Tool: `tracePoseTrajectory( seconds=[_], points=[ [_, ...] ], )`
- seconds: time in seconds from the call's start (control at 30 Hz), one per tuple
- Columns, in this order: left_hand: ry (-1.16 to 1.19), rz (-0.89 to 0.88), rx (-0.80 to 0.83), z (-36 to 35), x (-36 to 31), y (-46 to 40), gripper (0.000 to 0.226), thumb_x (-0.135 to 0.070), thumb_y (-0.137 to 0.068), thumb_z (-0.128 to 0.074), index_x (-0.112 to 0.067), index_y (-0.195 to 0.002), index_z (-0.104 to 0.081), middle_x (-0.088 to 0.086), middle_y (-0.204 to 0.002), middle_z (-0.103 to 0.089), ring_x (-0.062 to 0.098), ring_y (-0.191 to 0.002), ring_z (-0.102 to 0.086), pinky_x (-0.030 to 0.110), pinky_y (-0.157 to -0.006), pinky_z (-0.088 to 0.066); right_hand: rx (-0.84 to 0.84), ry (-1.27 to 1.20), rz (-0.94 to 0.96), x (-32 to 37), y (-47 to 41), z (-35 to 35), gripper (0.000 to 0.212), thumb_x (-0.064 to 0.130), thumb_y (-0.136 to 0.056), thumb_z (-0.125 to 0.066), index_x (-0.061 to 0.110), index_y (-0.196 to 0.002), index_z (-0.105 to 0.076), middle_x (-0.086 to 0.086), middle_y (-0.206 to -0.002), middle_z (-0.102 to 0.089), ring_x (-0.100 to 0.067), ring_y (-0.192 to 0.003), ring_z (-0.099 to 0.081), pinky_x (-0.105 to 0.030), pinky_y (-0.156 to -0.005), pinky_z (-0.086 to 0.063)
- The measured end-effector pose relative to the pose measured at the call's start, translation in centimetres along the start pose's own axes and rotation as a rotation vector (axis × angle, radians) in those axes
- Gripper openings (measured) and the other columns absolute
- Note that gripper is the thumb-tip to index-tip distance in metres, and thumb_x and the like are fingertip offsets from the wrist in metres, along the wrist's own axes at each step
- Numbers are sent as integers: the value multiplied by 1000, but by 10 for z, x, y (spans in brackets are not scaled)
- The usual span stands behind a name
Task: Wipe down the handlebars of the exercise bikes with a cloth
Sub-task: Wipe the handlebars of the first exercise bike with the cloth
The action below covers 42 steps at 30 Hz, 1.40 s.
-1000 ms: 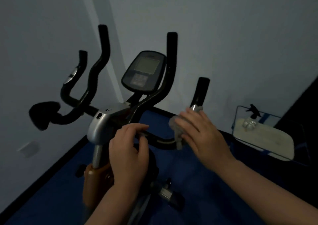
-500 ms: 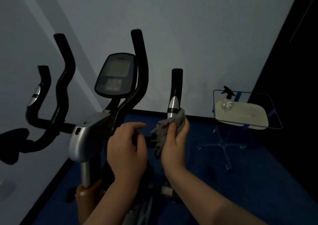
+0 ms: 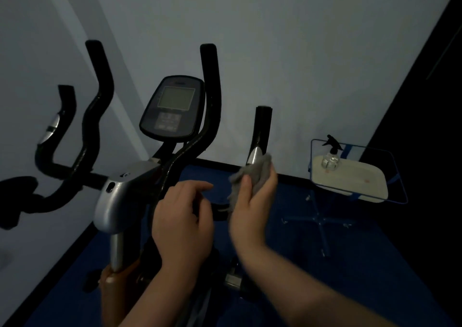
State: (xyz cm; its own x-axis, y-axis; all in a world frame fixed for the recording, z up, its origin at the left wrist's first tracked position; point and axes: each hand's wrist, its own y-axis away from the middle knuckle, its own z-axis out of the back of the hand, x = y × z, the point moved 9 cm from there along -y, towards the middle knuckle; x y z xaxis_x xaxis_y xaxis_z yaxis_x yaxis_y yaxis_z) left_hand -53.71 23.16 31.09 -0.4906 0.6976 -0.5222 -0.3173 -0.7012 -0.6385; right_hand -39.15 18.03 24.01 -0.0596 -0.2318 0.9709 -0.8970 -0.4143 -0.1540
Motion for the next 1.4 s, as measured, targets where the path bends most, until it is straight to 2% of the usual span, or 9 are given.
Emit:
tracePoseTrajectory(
  seconds=[0.1, 0.2, 0.57, 0.73, 0.87, 0.97, 1.1, 1.23, 1.4],
  points=[
    [-35, 7, 25, -2, 2, 1, 23, -15, -81, -50, -30, -95, -61, -21, -85, -54, 0, -71, -52, 30, -57, -46, 42, -20, 5, -3, 17, -1, 54, 23, -97, -47, 44, -138, -20, 2, -140, -39, 4, -118, -48, -19, -97, -45],
    [-23, 21, 10, -1, 2, 2, 24, -13, -80, -51, -29, -94, -61, -20, -89, -56, 1, -70, -54, 26, -56, -44, 118, 0, -30, 8, -36, -1, 48, 22, -97, -48, 26, -141, -28, -4, -137, -46, -11, -116, -53, -32, -98, -48],
    [-63, 78, -35, -2, 8, 3, 17, -27, -82, -47, -37, -89, -58, -24, -97, -56, 1, -74, -58, 24, -55, -47, 235, -22, -24, 9, -72, -11, 50, 27, -96, -51, 26, -140, -27, -1, -133, -49, -4, -111, -53, -17, -91, -48],
    [-39, 118, -99, 3, 11, 6, 17, -26, -82, -48, -33, -93, -60, -21, -95, -56, 1, -82, -59, 28, -62, -50, 365, 215, 415, 74, -123, -34, 56, 19, -96, -50, 20, -146, -25, 2, -145, -30, -2, -129, -35, -12, -104, -35],
    [-91, 151, -181, 11, 11, 9, 18, -23, -83, -48, -25, -94, -61, -16, -91, -56, 2, -82, -56, 29, -67, -49, 688, 499, 808, 64, -69, -33, 47, 25, -95, -42, 6, -138, -44, -9, -147, -40, -21, -142, -23, -48, -117, -19],
    [-229, 173, -207, 18, 11, 13, 17, -22, -83, -49, -20, -93, -62, -8, -91, -61, 10, -80, -56, 32, -67, -46, 963, 706, 1064, 47, -12, -27, 42, 33, -94, -45, 7, -122, -60, -6, -117, -64, -22, -123, -49, -50, -111, -29],
    [-419, 323, -244, 34, 28, 40, 21, -27, -86, -45, -23, -96, -63, -7, -100, -63, 14, -89, -58, 28, -81, -32, 1222, 951, 1279, 42, 19, -35, 44, 45, -94, -37, 15, -112, -64, 5, -92, -67, -15, -92, -61, -37, -105, -40],
    [-390, 537, -339, 45, 43, 55, 24, -34, -89, -41, -26, -100, -61, -10, -106, -60, 12, -98, -55, 35, -88, -34, 1353, 1259, 1201, 32, 28, -52, 41, 47, -96, -31, 15, -108, -55, 0, -91, -63, -19, -85, -57, -37, -94, -41],
    [-364, 584, -373, 47, 46, 56, 26, -34, -90, -38, -23, -96, -61, -8, -100, -60, 13, -90, -55, 33, -79, -37, 1444, 1199, 680, 3, 46, -115, 45, 43, -100, -33, 6, -126, -34, -14, -122, -53, -30, -104, -55, -34, -70, -32]
  ],
)
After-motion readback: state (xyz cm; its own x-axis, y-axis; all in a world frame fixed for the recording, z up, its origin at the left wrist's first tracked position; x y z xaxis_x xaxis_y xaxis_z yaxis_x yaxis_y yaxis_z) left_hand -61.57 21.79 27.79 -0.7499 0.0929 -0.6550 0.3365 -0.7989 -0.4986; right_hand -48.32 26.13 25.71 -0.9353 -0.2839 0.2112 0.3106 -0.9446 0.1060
